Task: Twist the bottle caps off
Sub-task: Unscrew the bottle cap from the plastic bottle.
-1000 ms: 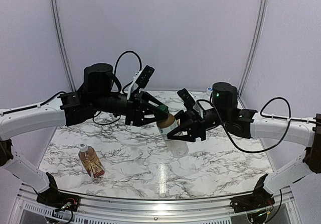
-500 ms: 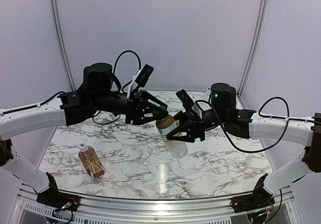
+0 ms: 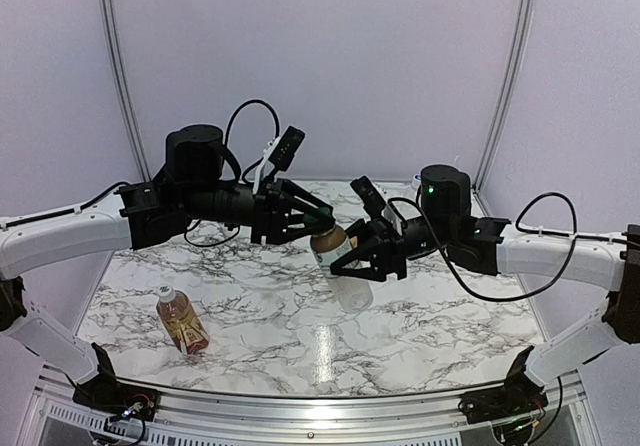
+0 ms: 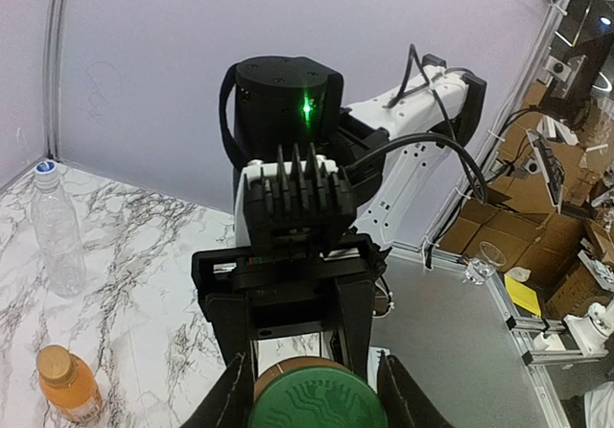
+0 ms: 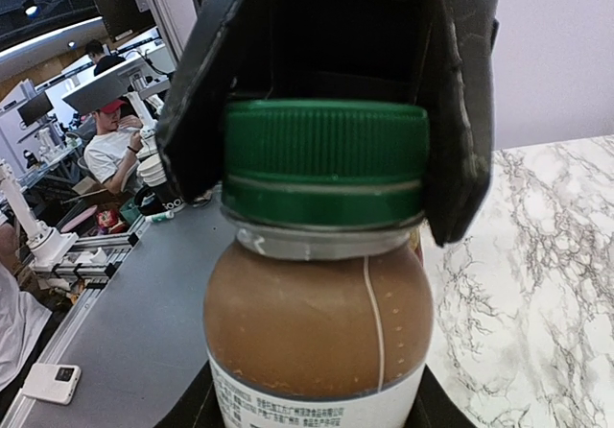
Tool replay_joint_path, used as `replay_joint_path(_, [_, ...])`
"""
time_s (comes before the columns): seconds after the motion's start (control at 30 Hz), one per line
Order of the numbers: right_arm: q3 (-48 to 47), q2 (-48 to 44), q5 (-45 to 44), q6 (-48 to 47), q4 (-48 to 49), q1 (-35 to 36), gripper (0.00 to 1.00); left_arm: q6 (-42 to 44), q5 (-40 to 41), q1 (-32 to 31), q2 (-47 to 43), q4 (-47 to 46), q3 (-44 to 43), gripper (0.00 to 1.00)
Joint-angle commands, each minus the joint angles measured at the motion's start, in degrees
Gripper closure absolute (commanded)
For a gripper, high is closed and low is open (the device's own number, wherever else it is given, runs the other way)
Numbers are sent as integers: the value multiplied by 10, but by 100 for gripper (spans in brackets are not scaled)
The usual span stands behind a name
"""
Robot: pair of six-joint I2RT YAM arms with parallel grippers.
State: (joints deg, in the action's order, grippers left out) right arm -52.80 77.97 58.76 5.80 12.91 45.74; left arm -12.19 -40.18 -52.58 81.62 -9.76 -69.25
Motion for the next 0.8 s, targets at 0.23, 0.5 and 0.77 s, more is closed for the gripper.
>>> replay_joint_path(0.23, [-25,-23,-276,-79,-84,-3,81,-173,294,-10,-44,-18,13,100])
replay_joint_path(0.5, [-18,-27,-306,-91,-75,1,81,-226,390,-33,-28,37,-17,100])
replay_joint_path(0.77, [-7,-29,-251,-96,-69,2,81,-205,326,-28,-34,-2,-4,75])
